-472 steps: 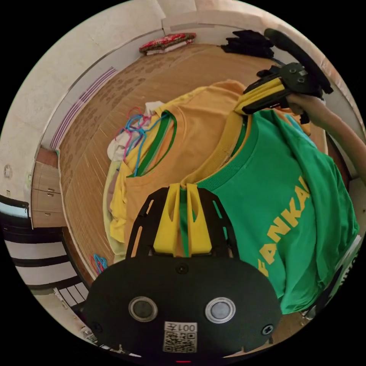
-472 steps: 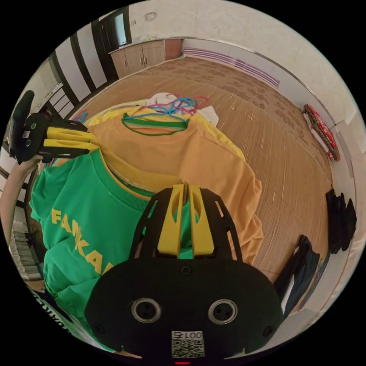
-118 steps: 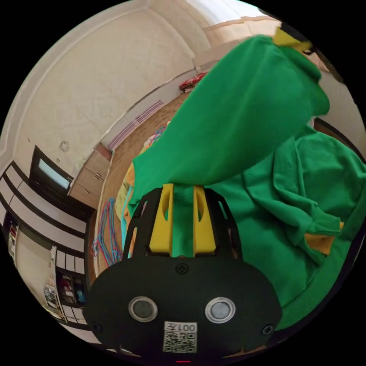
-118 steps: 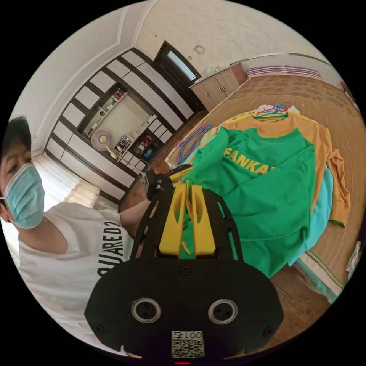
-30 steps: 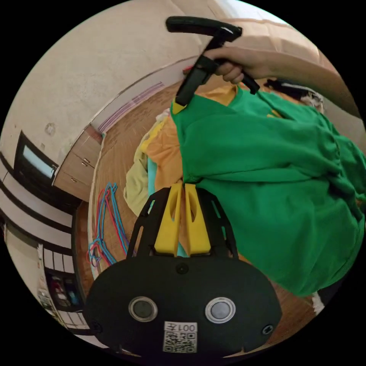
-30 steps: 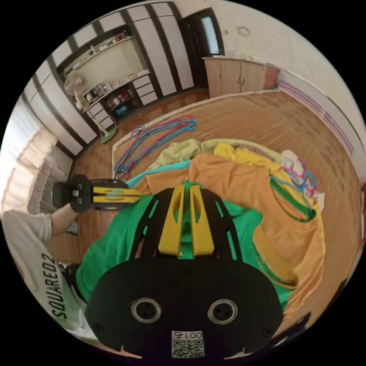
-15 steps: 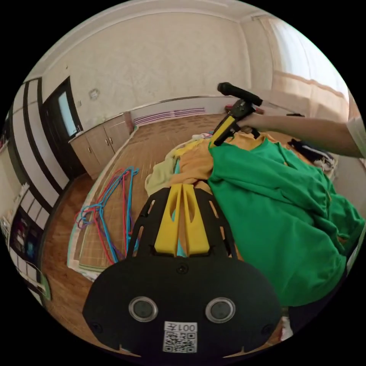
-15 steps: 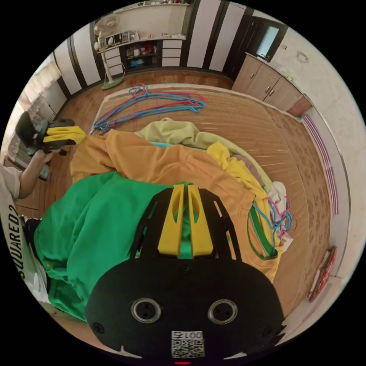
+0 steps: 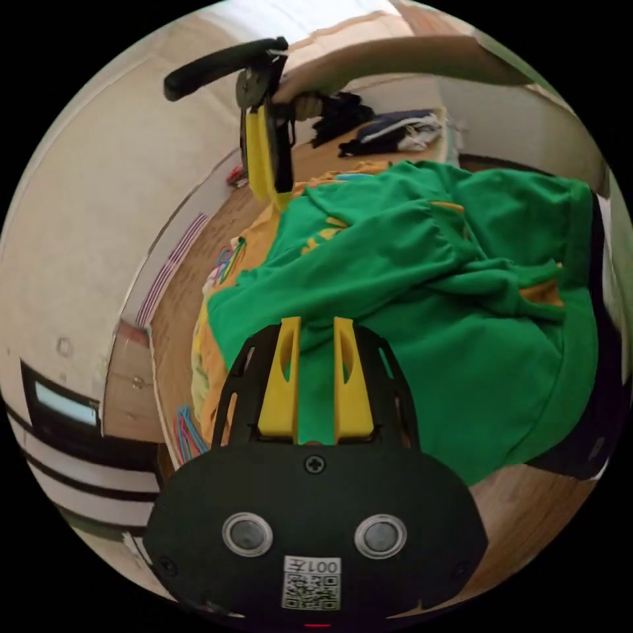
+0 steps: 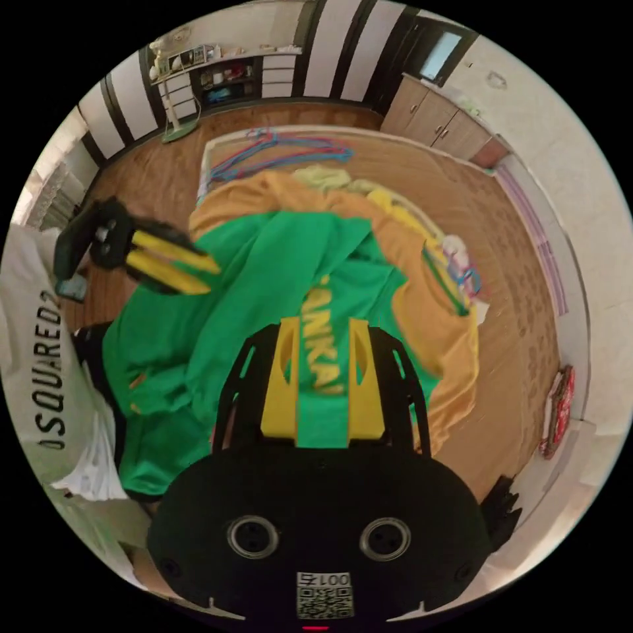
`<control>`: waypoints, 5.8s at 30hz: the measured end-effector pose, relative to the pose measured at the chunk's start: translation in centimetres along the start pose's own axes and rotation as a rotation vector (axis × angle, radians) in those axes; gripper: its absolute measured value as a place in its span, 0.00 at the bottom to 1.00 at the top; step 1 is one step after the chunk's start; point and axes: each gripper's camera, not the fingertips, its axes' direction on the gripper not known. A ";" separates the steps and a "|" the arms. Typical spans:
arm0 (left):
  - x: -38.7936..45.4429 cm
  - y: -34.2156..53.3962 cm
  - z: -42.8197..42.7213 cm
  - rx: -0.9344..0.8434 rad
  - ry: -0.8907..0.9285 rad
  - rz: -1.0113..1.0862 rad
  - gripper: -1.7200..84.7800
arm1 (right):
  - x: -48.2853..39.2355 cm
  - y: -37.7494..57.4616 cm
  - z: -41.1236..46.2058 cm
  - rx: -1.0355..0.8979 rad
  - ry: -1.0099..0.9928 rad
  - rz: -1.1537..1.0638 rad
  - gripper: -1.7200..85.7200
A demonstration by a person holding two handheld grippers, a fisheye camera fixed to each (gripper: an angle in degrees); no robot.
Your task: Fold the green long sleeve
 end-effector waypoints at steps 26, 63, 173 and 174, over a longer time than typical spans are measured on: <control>6.0 -2.6 -7.4 -0.161 -0.162 0.053 0.01 | -8.0 21.1 -1.8 0.095 -0.383 0.339 0.03; 16.1 9.7 -8.4 -0.306 -0.065 -0.394 0.06 | -15.5 35.1 -9.2 0.153 -0.356 0.761 0.08; -16.3 4.4 -5.6 -0.421 0.150 -0.230 0.13 | 0.7 30.4 -5.2 0.094 0.079 0.361 0.13; -15.2 2.5 -6.0 -0.403 0.121 -0.160 0.14 | -0.2 28.7 -5.1 0.085 0.098 0.303 0.14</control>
